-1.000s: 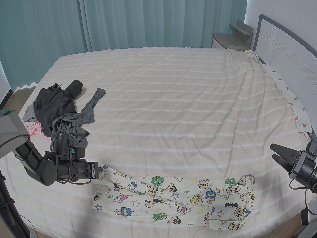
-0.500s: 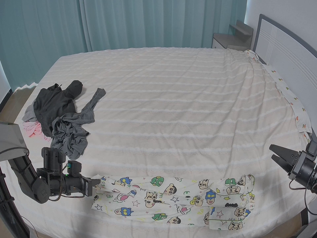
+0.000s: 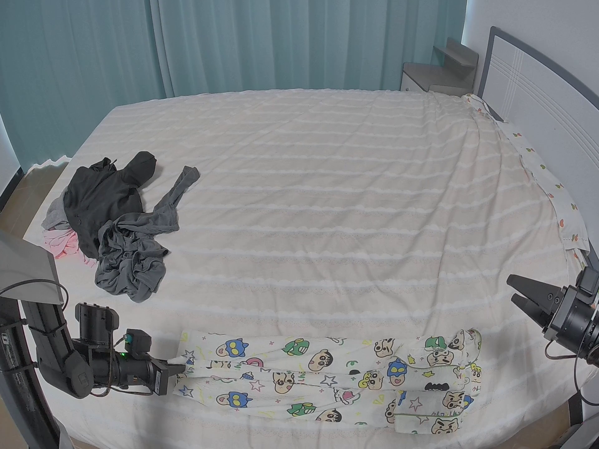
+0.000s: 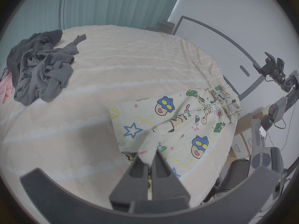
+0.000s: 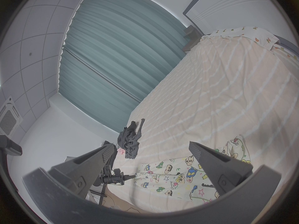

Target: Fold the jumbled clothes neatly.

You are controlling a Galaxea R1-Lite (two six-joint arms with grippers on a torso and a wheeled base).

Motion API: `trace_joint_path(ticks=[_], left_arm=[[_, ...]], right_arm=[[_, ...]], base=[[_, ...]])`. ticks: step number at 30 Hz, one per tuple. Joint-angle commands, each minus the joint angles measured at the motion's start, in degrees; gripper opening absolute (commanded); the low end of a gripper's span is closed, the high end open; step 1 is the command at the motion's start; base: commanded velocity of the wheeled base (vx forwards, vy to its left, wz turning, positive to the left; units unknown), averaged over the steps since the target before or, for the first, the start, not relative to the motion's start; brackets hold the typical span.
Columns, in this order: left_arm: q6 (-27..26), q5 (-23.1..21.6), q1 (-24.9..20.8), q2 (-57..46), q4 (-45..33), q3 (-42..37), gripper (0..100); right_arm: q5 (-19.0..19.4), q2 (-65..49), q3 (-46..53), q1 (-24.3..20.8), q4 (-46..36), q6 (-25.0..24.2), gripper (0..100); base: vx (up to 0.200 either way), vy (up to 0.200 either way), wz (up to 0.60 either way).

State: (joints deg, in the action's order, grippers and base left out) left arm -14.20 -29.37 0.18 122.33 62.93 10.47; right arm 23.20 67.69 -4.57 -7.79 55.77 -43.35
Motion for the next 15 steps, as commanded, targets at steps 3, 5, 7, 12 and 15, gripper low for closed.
trace_joint_path(ticks=[3,5,7,12,15], left_arm=[[-0.12,-0.08,-0.09,3.53,0.79,-0.19,0],[-0.12,0.01,-0.09,4.23,1.5,-0.36,0],[-0.21,0.01,-0.09,5.02,2.29,-0.8,0],[-0.12,0.45,-0.09,7.13,6.77,-2.65,100],[0.14,0.54,0.17,7.66,8.88,-4.58,100]], right_arm=[[0.0,0.33,0.0,-0.03,0.04,0.02,100],[0.0,0.33,0.0,-0.03,0.04,0.02,100],[0.0,0.33,0.0,-0.03,0.04,0.02,100],[0.0,0.33,0.0,-0.03,0.04,0.02,100],[0.0,0.25,0.0,-0.03,0.04,0.02,100]], base=[[0.0,0.0,0.0],[0.0,0.0,0.0],[0.0,0.0,0.0],[0.0,0.0,0.0],[0.0,0.0,0.0]])
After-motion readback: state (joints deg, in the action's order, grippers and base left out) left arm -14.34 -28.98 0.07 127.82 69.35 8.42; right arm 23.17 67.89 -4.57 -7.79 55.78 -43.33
